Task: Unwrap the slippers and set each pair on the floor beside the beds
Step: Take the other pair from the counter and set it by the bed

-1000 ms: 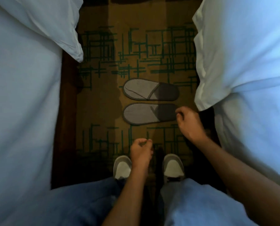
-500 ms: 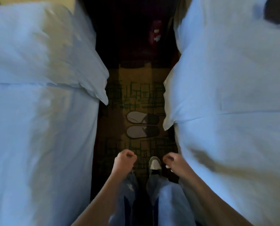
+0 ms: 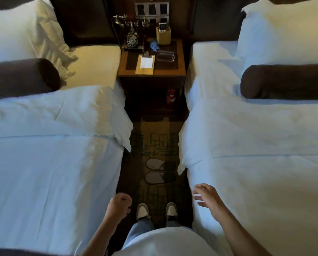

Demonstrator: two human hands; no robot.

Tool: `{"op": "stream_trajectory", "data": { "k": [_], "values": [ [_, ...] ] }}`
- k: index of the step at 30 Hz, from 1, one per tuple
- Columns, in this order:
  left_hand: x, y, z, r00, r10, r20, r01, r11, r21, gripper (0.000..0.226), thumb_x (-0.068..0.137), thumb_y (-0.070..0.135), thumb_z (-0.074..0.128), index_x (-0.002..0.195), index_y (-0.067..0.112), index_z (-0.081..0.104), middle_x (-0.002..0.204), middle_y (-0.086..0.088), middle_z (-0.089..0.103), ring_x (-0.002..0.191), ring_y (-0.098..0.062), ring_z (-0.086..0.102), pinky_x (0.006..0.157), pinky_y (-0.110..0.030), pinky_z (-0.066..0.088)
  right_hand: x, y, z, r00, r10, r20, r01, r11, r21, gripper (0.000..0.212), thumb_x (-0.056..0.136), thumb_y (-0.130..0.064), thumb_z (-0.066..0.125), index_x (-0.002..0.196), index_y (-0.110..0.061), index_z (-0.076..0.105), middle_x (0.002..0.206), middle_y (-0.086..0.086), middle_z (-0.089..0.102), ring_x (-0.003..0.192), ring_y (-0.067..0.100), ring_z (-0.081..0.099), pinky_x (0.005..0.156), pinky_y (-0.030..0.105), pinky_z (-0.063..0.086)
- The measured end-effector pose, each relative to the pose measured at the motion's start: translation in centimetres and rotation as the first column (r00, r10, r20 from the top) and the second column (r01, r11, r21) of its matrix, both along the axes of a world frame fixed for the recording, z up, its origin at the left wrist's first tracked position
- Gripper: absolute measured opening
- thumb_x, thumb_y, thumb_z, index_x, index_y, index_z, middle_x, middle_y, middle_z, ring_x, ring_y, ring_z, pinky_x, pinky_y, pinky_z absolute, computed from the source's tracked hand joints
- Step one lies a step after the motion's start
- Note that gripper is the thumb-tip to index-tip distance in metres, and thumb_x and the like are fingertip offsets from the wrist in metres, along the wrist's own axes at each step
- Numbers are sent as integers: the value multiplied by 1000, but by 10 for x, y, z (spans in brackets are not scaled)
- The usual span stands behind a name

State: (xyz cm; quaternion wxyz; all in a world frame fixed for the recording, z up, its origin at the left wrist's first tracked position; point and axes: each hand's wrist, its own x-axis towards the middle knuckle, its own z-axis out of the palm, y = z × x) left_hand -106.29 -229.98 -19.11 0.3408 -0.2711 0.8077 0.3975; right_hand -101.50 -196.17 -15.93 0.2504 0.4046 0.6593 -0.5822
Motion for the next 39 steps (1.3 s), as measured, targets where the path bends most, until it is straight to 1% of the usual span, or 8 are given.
{"op": "stream_trajectory", "data": {
  "k": [5,11,21,26,30,33,36,39],
  "values": [
    [20,7,17,1000,9,-21,-9,1000,-28,12,91,7,57,83,10,66,64,-11,63,50,-21,56,43,-24,39,-3,14,11,999,-25,-20,25,1000,-19,23,95,-27,55,111,-12,63,109,11,70,100,29,69,69,29,52],
    [23,6,11,999,-3,-49,3,1000,-2,14,93,8,55,84,9,65,71,-13,65,53,-23,57,46,-26,41,3,23,16,998,-48,-42,48,999,-17,19,94,-26,55,103,-14,65,109,11,70,98,27,70,72,31,52],
    [6,-9,7,984,-173,-27,175,983,55,14,98,9,52,88,6,62,75,-15,62,52,-23,53,46,-23,36,101,2,30,926,-375,-52,376,927,4,13,95,-22,56,95,-12,64,98,10,71,82,28,68,70,31,47],
    [3,-12,3,942,-336,-14,335,937,94,14,97,7,52,88,5,62,75,-17,62,53,-24,54,49,-24,40,184,-47,30,806,-592,-27,591,806,-28,12,96,-13,53,88,-10,62,85,10,66,74,27,62,60,26,42],
    [26,-5,1,864,-504,12,499,858,121,11,95,5,55,89,2,64,75,-18,62,52,-25,56,52,-28,45,252,-99,26,681,-730,61,732,680,-27,18,91,-14,54,73,-13,52,65,6,55,48,17,49,45,18,32],
    [50,8,-1,787,-616,28,607,782,142,12,94,0,56,83,1,62,71,-19,59,53,-25,55,44,-24,44,313,-145,20,593,-802,73,802,597,35,11,94,-17,55,85,-14,60,77,9,64,62,21,57,54,23,39],
    [84,26,4,683,-730,30,713,675,191,6,92,-4,56,91,-4,61,65,-17,57,46,-22,54,43,-23,44,377,-186,12,440,-884,157,890,453,58,12,96,-17,54,87,-14,62,80,9,66,68,24,60,58,26,43],
    [125,51,12,568,-823,9,806,559,193,13,94,1,52,89,8,61,70,-8,59,53,-20,57,46,-22,48,440,-226,2,290,-941,175,952,302,50,10,97,-14,55,93,-9,62,77,13,63,64,25,57,58,29,42]
  ]
}}
